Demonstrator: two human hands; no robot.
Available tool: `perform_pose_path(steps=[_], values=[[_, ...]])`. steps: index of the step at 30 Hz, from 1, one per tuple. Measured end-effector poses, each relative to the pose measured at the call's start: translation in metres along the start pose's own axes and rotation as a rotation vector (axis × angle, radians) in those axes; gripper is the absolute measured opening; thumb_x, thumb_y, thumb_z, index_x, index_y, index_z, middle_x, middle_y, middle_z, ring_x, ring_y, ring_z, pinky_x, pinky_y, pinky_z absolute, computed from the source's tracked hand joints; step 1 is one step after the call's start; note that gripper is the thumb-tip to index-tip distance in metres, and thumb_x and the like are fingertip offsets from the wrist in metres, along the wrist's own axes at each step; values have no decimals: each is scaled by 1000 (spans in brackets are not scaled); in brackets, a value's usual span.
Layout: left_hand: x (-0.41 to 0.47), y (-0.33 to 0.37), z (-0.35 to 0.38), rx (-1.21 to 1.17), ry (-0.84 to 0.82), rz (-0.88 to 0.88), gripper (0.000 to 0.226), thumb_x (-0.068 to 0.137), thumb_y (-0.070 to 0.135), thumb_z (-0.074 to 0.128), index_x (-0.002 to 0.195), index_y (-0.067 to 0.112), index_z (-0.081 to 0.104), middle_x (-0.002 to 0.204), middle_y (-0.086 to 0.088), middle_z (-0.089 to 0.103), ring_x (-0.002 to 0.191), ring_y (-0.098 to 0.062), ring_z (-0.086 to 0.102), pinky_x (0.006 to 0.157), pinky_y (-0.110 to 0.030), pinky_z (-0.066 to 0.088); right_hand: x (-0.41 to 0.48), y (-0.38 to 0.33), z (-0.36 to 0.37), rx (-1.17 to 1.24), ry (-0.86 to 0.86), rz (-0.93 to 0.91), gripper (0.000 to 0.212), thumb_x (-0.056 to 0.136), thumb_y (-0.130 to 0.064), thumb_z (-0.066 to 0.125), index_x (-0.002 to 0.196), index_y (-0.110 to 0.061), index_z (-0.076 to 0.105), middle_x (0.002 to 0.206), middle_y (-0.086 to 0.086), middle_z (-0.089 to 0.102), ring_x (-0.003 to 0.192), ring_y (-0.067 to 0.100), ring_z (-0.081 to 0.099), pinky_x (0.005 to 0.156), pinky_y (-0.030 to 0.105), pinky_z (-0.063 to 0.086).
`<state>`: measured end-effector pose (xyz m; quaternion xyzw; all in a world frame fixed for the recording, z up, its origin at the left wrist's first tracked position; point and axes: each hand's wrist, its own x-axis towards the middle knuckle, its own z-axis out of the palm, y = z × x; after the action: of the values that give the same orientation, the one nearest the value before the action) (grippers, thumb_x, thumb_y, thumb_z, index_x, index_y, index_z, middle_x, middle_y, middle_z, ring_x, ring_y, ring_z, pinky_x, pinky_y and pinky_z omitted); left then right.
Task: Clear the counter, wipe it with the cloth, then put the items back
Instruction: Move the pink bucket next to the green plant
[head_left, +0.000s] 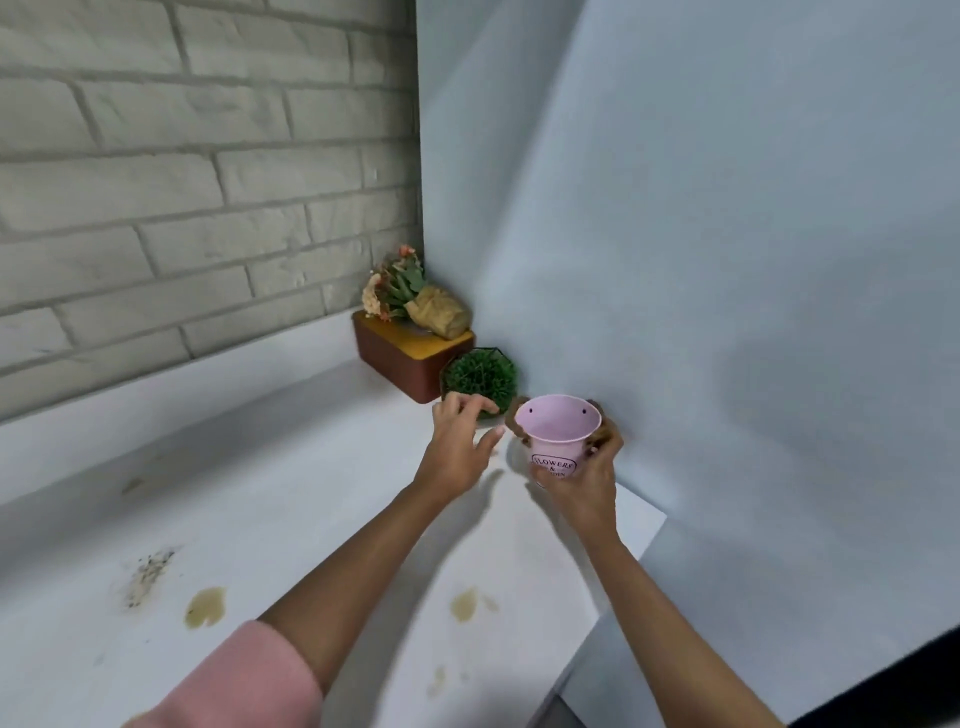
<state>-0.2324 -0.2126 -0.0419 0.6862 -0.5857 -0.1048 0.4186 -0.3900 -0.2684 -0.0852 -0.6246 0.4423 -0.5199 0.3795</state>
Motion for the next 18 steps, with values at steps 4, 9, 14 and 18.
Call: perform_pose_path(steps=[4, 9, 14, 18], values=[[24, -15, 17, 76, 10, -65, 37, 90, 21, 58, 124, 9, 50, 124, -14, 40, 119, -27, 35, 91, -32, 37, 8, 21, -4, 35, 83, 53, 104, 47, -25, 88, 131, -23, 27, 133, -1, 47, 119, 20, 53, 90, 42, 53], [51, -35, 26, 162, 23, -112, 59, 93, 15, 52, 146, 14, 27, 152, -13, 19, 136, -33, 22, 109, -44, 28, 14, 44, -3, 16, 130, 81, 108, 47, -22, 92, 132, -27, 27, 132, -10, 48, 118, 10, 53, 93, 34, 52], [56, -50, 33, 193, 4, -102, 61, 95, 15, 49, 149, 19, 20, 157, -3, 15, 141, -29, 21, 109, -42, 30, 17, 54, -1, 0, 141, 95, 108, 46, -26, 93, 132, -26, 26, 133, -12, 49, 116, 9, 56, 83, 11, 46], [52, -53, 34, 204, 8, -89, 62, 95, 16, 49, 149, 22, 19, 158, 0, 13, 142, -25, 20, 106, -44, 36, 15, 59, -4, -10, 121, 74, 108, 47, -16, 92, 132, -22, 26, 135, -6, 48, 118, 13, 54, 86, 10, 47]])
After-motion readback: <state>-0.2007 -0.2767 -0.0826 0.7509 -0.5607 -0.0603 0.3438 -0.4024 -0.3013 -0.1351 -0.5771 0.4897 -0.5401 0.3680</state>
